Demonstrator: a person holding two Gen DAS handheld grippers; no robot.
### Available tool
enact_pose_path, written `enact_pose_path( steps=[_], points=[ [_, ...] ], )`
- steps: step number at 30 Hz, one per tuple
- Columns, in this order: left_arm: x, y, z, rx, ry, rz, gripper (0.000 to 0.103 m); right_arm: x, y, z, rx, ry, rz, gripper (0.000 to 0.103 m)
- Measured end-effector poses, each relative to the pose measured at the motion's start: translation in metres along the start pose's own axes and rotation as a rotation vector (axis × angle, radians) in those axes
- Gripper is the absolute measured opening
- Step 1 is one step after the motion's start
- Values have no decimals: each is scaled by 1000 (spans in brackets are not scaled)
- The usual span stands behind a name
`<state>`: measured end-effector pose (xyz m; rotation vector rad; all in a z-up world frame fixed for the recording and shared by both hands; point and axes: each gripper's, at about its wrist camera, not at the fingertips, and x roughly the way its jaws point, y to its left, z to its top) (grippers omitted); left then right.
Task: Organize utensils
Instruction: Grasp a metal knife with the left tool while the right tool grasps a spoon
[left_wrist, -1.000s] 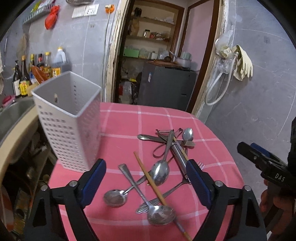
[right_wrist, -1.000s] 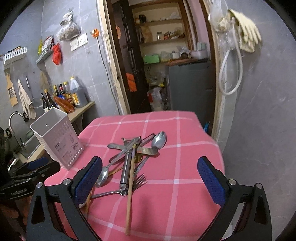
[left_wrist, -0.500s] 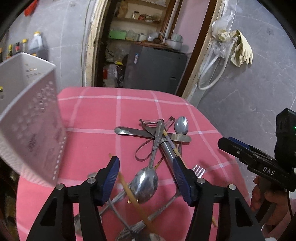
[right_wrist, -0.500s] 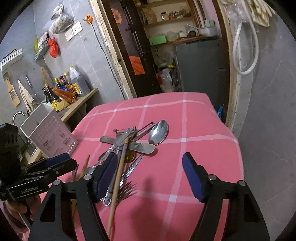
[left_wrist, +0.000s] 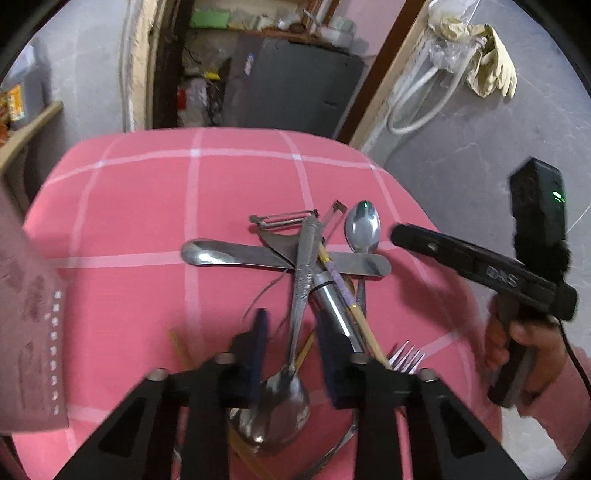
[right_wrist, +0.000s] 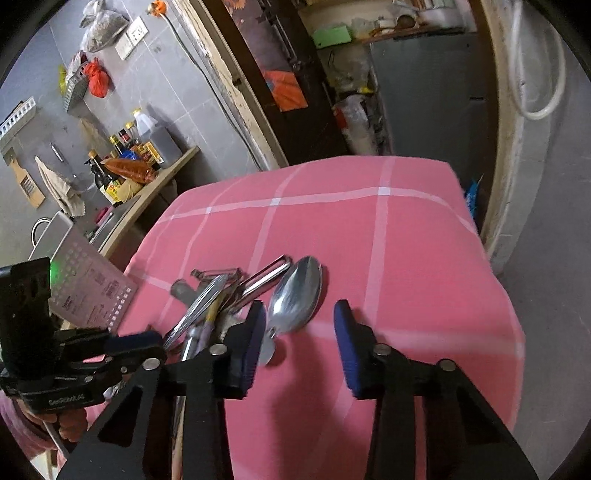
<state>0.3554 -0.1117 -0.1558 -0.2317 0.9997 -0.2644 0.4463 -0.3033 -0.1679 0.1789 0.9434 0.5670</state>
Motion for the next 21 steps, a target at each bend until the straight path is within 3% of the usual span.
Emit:
enact_pose_path(
  steps=[8, 10, 11, 21],
  points=[
    [16, 4, 14, -29, 91, -49, 15, 32, -3, 17, -15, 69, 71, 25],
    [18, 6, 18, -38, 105, -58, 11, 37, 0, 17, -21, 88, 71, 12],
    [19, 7, 20, -44, 117, -66, 10, 39, 1, 15, -23, 96, 72, 10],
    [11, 14, 17, -112, 138, -76, 3, 8, 7, 7, -32, 46, 43, 4]
  ],
)
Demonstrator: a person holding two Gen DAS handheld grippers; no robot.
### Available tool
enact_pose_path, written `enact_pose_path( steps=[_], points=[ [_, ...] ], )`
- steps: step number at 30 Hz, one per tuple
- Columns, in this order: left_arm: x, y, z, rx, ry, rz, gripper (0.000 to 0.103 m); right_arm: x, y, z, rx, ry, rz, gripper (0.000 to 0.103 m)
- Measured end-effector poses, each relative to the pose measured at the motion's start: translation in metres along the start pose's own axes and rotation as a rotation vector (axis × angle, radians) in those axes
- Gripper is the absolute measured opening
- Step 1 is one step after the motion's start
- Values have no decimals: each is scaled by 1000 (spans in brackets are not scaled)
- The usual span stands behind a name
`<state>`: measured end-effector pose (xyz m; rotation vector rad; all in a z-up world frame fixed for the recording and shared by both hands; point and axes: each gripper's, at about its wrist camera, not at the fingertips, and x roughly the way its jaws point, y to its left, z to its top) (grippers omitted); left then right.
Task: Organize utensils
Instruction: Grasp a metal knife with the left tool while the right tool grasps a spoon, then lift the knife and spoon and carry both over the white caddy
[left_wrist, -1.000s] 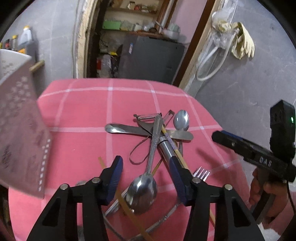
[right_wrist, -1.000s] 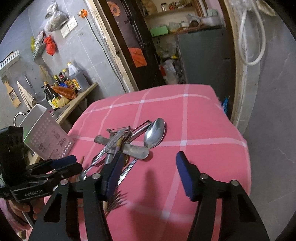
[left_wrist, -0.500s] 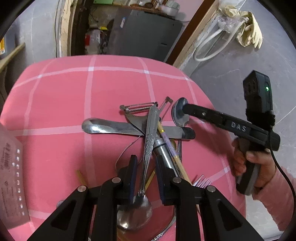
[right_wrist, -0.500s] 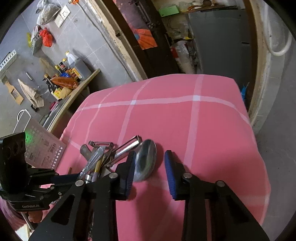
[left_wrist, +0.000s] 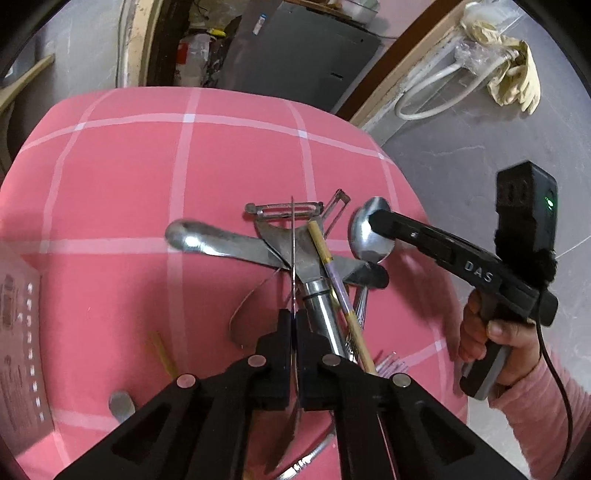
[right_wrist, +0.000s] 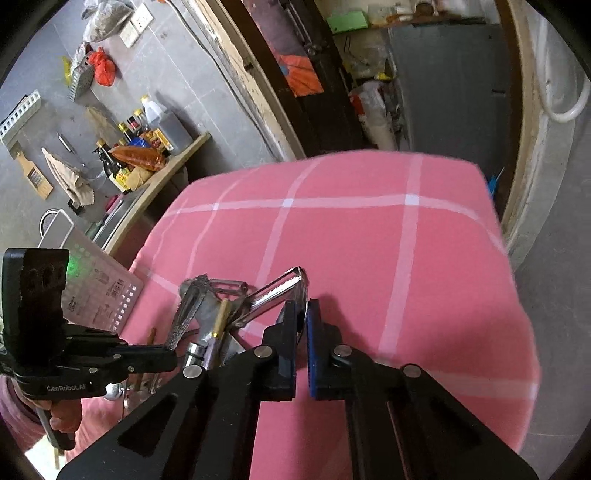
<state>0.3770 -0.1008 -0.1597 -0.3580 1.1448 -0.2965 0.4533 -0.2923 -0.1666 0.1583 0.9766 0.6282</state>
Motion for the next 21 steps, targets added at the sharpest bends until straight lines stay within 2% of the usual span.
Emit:
enact_pose_path(
  steps=[7, 14, 21],
  points=[
    [-37, -8, -18, 6, -106, 5, 3, -60, 11, -3, -15, -148, -124, 3],
    [-97, -16, -27, 14, -298, -14, 3, -133, 46, 9, -72, -338, -300, 2],
    [-174, -8, -21, 10, -479, -40, 3, -184, 114, 30, -140, -476, -301, 2]
  ],
)
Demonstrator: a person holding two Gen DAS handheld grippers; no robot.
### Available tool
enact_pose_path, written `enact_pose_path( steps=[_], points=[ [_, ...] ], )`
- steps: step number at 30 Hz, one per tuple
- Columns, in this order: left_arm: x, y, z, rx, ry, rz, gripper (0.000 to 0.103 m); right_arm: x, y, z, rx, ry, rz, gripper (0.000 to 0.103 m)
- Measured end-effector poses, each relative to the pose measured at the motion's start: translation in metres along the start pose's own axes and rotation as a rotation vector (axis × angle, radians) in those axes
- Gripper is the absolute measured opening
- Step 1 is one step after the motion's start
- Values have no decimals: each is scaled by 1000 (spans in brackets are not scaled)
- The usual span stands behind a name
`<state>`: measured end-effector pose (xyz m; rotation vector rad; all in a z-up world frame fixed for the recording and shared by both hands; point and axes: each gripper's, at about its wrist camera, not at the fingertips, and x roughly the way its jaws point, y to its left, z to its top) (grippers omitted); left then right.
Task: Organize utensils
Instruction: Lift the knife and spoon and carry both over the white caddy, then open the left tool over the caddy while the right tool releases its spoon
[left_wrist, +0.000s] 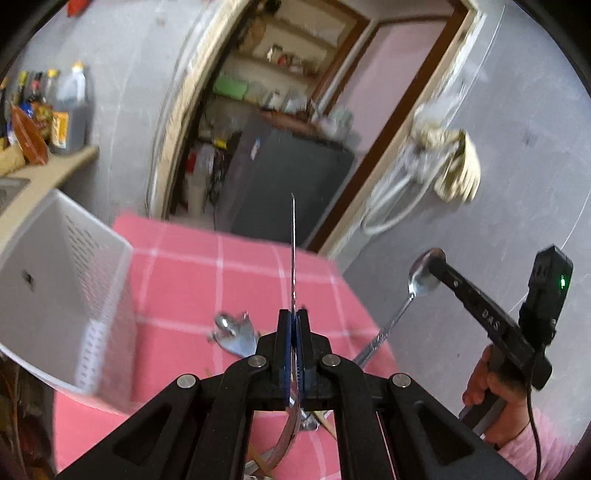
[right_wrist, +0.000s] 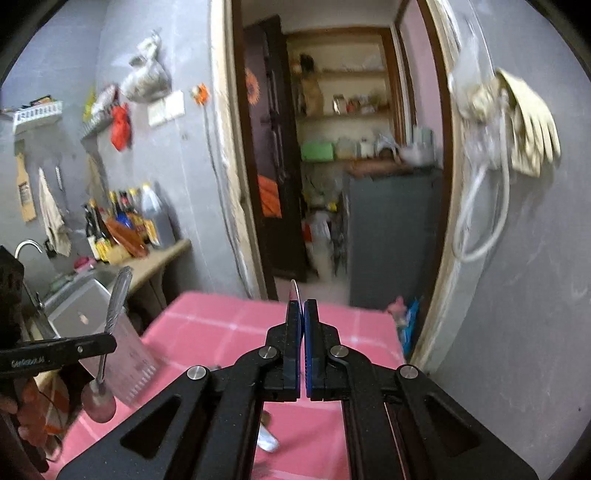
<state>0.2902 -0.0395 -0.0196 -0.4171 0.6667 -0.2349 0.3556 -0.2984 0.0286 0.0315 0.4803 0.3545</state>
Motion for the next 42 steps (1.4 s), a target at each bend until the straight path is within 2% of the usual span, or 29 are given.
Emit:
enact_pose_path(
  steps=[5, 11, 16, 20, 28, 37, 42],
  points=[
    [-47, 22, 25, -21, -115, 3, 3, -16, 56, 28, -22, -89, 59, 2],
    [-96, 66, 54, -64, -244, 27, 3, -18, 130, 51, -44, -186, 143, 2],
    [-101, 98, 63, -107, -294, 25, 3, -6, 183, 52, -95, -227, 180, 2],
    [-89, 112, 60, -124, -318, 9, 3, 16, 215, 42, -143, -206, 200, 2],
    [-65, 136, 40, -113, -304, 22, 3, 52, 238, 5, -210, -108, 247, 2],
    [-60, 154, 27, -121, -243, 46, 3, 77, 225, -24, -174, -4, 326, 3],
    [-61, 156, 24, -117, -223, 57, 11, 84, 217, -31, -142, 27, 340, 7]
  ],
)
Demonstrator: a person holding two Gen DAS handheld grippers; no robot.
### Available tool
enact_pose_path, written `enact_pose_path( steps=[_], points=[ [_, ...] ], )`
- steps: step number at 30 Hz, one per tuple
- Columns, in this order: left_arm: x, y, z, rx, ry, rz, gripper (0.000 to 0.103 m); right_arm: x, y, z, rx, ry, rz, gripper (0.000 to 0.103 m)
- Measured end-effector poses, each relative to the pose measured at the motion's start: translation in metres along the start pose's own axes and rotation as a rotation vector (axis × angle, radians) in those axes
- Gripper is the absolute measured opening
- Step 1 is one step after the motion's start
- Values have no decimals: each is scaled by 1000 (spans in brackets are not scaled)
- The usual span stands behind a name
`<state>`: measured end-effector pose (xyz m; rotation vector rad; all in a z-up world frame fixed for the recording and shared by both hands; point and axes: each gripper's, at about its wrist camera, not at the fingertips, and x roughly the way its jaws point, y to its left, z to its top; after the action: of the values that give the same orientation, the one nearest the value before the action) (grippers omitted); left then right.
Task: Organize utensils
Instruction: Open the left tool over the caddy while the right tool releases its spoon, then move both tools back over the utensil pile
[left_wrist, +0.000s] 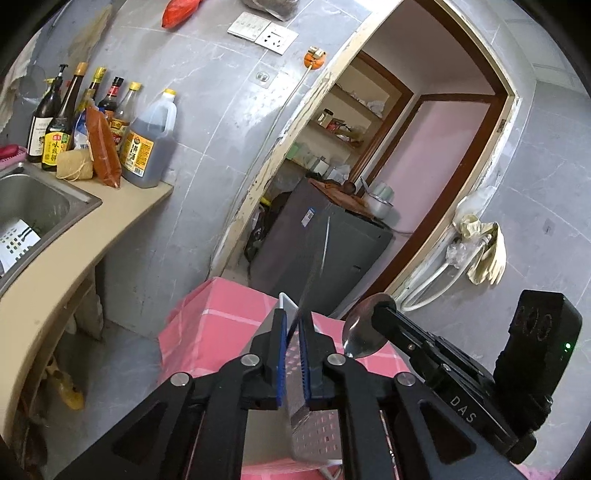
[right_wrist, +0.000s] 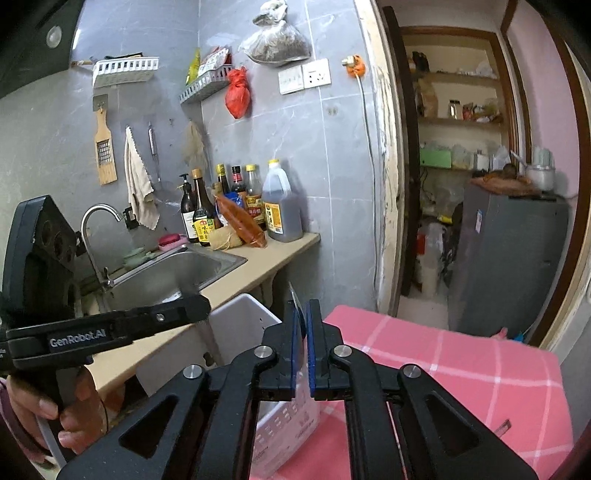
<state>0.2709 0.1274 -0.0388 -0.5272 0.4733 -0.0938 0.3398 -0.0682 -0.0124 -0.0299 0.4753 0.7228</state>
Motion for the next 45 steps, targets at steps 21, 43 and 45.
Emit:
enact_pose_path(
  steps=[21, 43, 45],
  points=[
    [-45, -76, -26, 208, -194, 146, 87, -131, -49, -3, 64, -266, -286, 95],
    [-47, -131, -133, 280, -139, 234, 99, -191, -96, -91, 89, -232, -408, 102],
    [-43, -130, -140, 270, -110, 231, 99, -191, -100, -99, 101, -216, -407, 102]
  ],
)
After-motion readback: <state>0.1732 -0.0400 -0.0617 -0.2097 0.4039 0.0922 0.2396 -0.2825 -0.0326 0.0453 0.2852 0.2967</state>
